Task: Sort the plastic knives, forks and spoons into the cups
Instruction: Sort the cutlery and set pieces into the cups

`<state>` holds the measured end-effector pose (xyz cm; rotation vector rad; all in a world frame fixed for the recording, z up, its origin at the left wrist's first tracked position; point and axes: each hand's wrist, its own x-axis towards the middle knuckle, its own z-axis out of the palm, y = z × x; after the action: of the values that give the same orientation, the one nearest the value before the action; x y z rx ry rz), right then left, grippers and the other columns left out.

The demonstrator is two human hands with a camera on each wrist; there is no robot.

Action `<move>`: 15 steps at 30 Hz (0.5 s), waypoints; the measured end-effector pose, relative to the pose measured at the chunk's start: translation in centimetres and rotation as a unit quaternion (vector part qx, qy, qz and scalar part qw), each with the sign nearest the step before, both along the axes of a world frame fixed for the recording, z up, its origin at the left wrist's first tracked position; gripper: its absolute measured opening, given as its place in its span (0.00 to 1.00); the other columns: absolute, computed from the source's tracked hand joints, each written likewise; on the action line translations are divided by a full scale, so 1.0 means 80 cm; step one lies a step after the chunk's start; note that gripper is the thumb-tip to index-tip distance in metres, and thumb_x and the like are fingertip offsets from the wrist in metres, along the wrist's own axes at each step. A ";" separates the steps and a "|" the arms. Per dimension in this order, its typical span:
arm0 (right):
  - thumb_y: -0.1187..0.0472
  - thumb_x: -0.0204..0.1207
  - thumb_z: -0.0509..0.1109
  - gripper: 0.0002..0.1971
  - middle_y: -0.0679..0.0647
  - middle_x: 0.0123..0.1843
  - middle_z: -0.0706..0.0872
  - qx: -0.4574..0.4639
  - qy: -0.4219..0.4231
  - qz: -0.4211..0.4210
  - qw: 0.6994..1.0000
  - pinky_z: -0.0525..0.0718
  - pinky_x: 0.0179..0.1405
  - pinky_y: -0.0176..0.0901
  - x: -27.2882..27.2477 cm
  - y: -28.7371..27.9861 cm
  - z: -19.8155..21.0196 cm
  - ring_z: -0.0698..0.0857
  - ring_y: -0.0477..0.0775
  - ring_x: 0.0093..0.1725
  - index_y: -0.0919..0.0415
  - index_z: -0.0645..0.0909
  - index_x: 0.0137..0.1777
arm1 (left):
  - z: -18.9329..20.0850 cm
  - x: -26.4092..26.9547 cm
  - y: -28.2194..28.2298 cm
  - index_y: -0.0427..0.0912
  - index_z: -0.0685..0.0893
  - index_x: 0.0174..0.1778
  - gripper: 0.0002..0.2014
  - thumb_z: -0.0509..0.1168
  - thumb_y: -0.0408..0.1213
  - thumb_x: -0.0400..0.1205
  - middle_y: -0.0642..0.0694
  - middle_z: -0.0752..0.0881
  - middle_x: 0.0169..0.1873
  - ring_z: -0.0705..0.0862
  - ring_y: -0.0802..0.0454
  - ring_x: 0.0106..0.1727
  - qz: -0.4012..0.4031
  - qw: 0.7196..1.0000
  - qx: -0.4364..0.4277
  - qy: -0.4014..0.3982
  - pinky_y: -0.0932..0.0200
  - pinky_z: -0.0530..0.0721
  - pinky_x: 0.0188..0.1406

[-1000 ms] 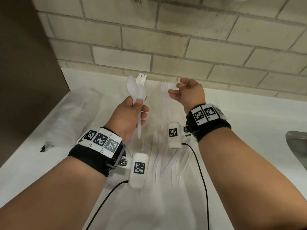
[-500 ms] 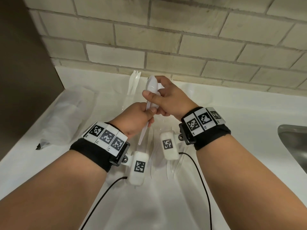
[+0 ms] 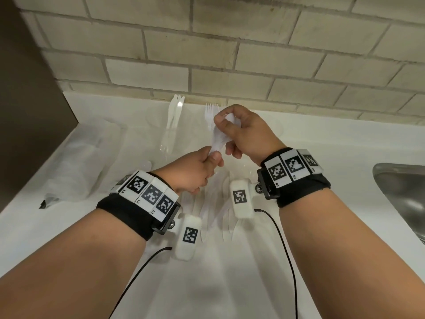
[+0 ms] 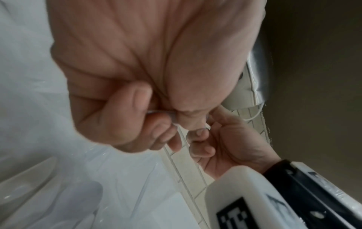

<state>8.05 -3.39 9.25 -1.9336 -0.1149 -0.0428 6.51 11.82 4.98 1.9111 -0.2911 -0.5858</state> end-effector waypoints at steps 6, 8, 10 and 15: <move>0.60 0.82 0.66 0.03 0.58 0.39 0.86 -0.042 0.019 0.033 0.998 0.78 0.22 0.43 -0.009 -0.008 0.002 0.81 0.52 0.25 0.59 0.79 0.49 | -0.006 -0.003 -0.008 0.47 0.74 0.61 0.15 0.52 0.51 0.87 0.46 0.72 0.36 0.70 0.52 0.31 -0.010 1.000 0.013 -0.023 0.60 0.69 0.23; 0.63 0.82 0.65 0.04 0.54 0.34 0.83 -0.060 -0.005 0.023 0.998 0.78 0.22 0.42 -0.011 -0.013 0.011 0.79 0.48 0.22 0.56 0.78 0.46 | -0.005 -0.004 -0.007 0.46 0.73 0.65 0.17 0.54 0.52 0.86 0.46 0.75 0.39 0.75 0.50 0.35 -0.002 0.999 0.013 -0.049 0.59 0.74 0.25; 0.63 0.82 0.64 0.07 0.52 0.33 0.83 -0.076 -0.045 -0.037 0.995 0.77 0.22 0.42 -0.004 -0.028 0.027 0.78 0.48 0.22 0.52 0.77 0.43 | -0.001 -0.002 0.002 0.51 0.70 0.69 0.18 0.54 0.53 0.85 0.50 0.78 0.48 0.81 0.51 0.46 0.020 0.996 0.019 -0.085 0.57 0.84 0.34; 0.58 0.82 0.62 0.09 0.55 0.47 0.84 -0.205 -0.197 -0.244 0.927 0.77 0.37 0.41 0.028 -0.097 0.061 0.83 0.53 0.40 0.61 0.78 0.55 | 0.003 0.007 0.055 0.55 0.74 0.70 0.19 0.60 0.53 0.83 0.56 0.78 0.61 0.79 0.52 0.62 0.093 0.984 0.088 -0.126 0.51 0.79 0.65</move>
<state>10.27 -11.17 14.12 -2.3065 0.1037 -0.7969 7.05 16.19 5.21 2.1586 -0.2232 -0.2517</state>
